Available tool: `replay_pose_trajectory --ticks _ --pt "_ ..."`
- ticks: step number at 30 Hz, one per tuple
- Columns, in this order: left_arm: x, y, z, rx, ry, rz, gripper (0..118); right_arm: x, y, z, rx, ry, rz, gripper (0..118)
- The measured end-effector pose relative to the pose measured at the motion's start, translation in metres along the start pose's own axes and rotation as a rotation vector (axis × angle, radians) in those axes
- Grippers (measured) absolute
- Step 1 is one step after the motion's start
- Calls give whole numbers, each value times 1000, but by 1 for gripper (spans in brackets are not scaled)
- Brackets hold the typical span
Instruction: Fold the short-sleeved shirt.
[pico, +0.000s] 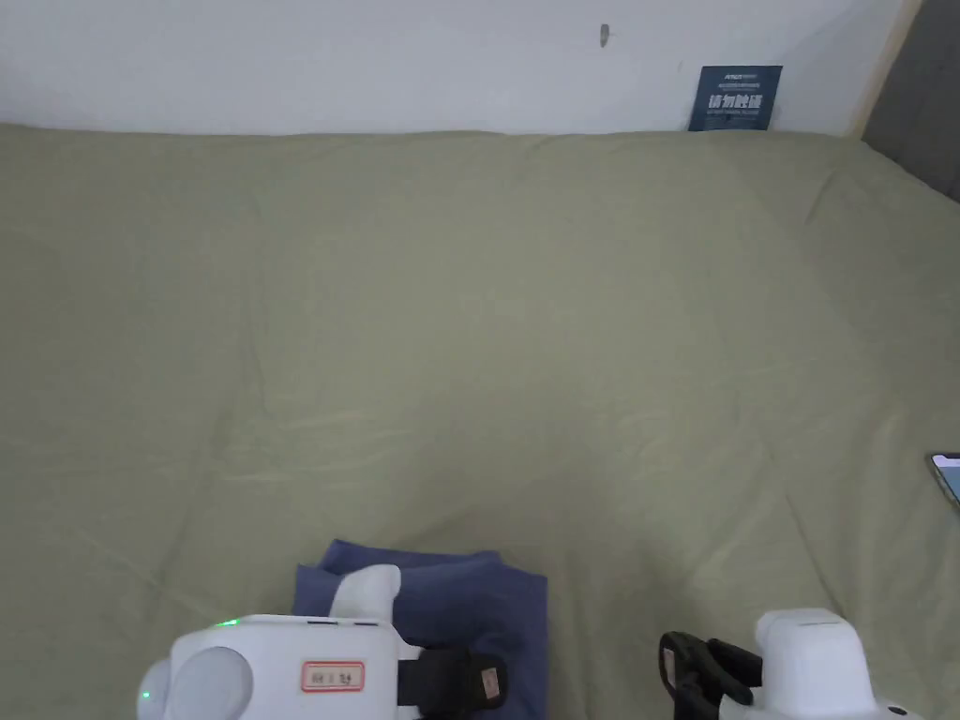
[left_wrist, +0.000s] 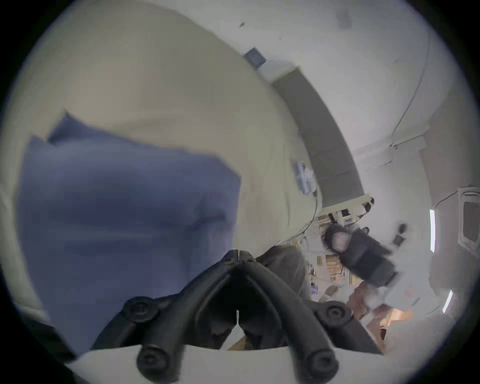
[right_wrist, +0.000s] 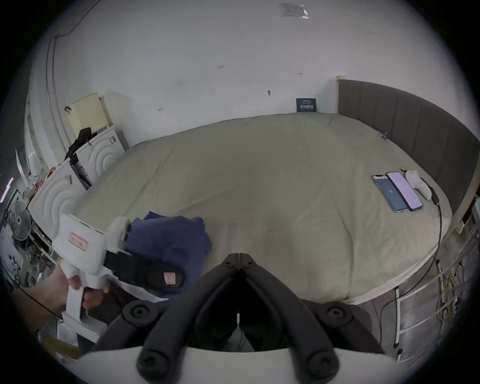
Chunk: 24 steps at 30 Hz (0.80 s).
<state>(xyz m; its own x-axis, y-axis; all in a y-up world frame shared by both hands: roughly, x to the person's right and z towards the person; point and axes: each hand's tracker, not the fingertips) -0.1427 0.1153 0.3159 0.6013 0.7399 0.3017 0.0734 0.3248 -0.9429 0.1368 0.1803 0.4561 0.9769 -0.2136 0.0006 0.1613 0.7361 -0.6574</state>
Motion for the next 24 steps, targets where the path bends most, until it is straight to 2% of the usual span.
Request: replay_pose_trajectory --ticks 3,7,8,10,11,14,16,18,19,21,22,23,24 --pt "-5 12 49 105 37 -17 0 -14 8 -31 -45 125 10 0" --pt "-36 17 99 179 158 0 0 -21 18 -91 -154 451 -135 0" --pt "-44 17 108 188 189 10 0 -23 19 -105 -174 486 -158 0" --pt "-61 15 121 180 232 54 0 -31 18 -132 -213 510 -138 0" --pt "-69 16 124 160 247 43 0 -28 16 -145 -256 538 -165 0" --pt "-84 16 127 129 315 26 0 -7 3 -188 -390 652 -352 0" --pt "-97 20 126 103 264 76 0 11 -8 -215 -467 715 -475 0" --pt "-106 23 122 80 165 115 0 27 -16 -229 -462 779 -614 0" --pt "-110 26 120 74 134 118 0 32 -17 -231 -454 825 -661 0" --pt "-117 31 112 52 66 145 1 33 -18 -230 -449 812 -644 0" --pt "-120 33 107 31 35 161 7 34 -17 -229 -448 816 -638 0" --pt "-122 35 103 31 24 167 21 34 -16 -229 -446 815 -632 0" --pt "-123 38 98 29 36 151 52 35 -16 -229 -446 817 -637 0"
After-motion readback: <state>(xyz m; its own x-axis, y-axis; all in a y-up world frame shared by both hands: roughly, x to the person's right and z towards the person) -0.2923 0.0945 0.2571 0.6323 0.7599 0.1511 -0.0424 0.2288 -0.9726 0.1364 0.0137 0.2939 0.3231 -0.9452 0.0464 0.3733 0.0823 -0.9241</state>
